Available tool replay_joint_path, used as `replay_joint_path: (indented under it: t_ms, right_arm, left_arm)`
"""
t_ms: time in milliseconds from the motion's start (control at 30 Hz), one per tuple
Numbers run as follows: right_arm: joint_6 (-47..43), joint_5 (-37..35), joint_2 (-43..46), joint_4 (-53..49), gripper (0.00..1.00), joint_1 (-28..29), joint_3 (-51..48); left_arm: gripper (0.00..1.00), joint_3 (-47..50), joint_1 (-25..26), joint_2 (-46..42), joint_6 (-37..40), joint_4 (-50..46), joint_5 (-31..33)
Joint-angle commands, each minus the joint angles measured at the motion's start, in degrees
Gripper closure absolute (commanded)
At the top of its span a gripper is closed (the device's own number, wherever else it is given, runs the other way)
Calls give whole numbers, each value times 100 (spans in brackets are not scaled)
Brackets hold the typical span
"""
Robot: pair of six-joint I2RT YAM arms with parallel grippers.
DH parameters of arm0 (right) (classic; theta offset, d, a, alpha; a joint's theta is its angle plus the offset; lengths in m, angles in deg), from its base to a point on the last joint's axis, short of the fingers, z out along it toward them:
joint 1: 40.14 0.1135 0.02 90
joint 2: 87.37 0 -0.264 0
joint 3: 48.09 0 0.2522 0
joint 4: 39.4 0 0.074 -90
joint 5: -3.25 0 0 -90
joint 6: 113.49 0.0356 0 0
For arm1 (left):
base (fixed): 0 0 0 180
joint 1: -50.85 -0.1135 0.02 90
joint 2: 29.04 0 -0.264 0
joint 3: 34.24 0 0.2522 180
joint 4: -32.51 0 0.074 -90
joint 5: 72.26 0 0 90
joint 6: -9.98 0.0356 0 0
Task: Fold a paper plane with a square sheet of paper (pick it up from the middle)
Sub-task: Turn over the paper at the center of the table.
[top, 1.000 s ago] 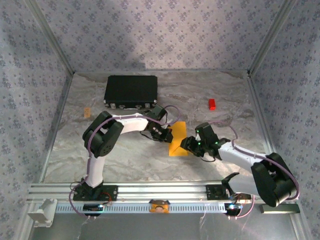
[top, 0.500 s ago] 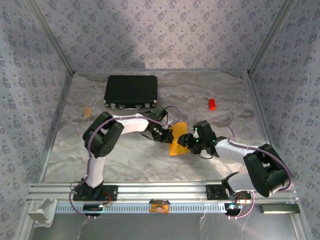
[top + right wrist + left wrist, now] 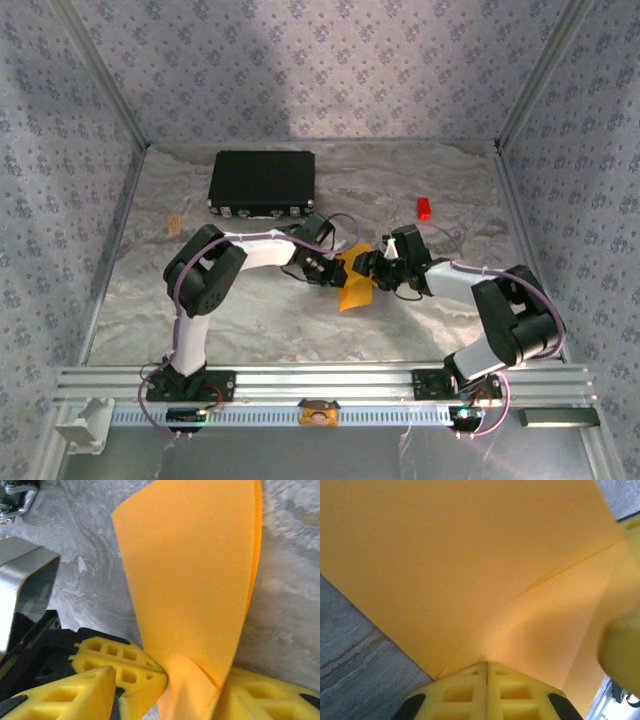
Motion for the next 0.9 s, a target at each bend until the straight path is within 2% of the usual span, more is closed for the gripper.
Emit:
replay_joint_path:
  t_ms: [0,333,467,567,633,767,867]
  right_arm:
    - [-243,320,-149,62,49,-154,115]
    - [-217,424,-201,236,64,-330,-161]
    - [-230,407,-151,247,76,-395,-259]
    - [-250,439,-59,226,86,-408,-261]
    - [-285,430,49,183,90,-409,-261]
    - [-427,376,380,-130,94,-385,-138]
    - [-845,-167,756,-993,94,-242,128]
  left_arm:
    - [98,213,64,44,-32,-326,279]
    - [98,218,59,-11,-139,-228,203]
    - [96,197,54,-104,-166,-237,206]
    - [91,208,57,-291,-239,-220,215]
    - [88,259,64,-491,-314,-140,282]
    - [74,411,60,-1043,-413,-45,578]
    - [70,605,64,-1560,-359,-67,1020]
